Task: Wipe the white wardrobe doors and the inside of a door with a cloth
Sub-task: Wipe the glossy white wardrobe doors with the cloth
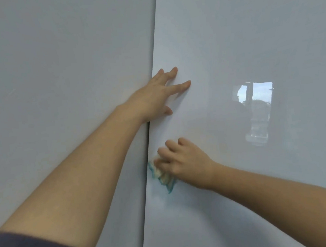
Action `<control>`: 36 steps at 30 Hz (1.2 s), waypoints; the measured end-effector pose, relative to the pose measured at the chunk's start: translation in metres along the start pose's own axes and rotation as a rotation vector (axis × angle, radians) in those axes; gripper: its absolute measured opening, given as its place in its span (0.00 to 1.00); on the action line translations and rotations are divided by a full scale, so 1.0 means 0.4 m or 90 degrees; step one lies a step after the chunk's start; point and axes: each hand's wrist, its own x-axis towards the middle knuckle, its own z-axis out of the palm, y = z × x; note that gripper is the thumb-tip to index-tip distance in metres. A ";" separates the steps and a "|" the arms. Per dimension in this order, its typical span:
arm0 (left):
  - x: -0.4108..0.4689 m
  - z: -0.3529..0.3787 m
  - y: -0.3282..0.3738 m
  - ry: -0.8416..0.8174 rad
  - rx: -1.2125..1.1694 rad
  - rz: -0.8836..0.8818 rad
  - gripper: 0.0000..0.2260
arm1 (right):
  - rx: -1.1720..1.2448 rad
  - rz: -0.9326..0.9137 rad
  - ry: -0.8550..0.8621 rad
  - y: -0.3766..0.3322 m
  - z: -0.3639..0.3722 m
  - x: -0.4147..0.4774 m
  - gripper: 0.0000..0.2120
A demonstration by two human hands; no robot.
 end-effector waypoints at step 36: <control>-0.140 0.176 0.087 0.029 -0.066 -0.057 0.48 | 0.090 0.089 -0.120 0.041 -0.253 -0.483 0.13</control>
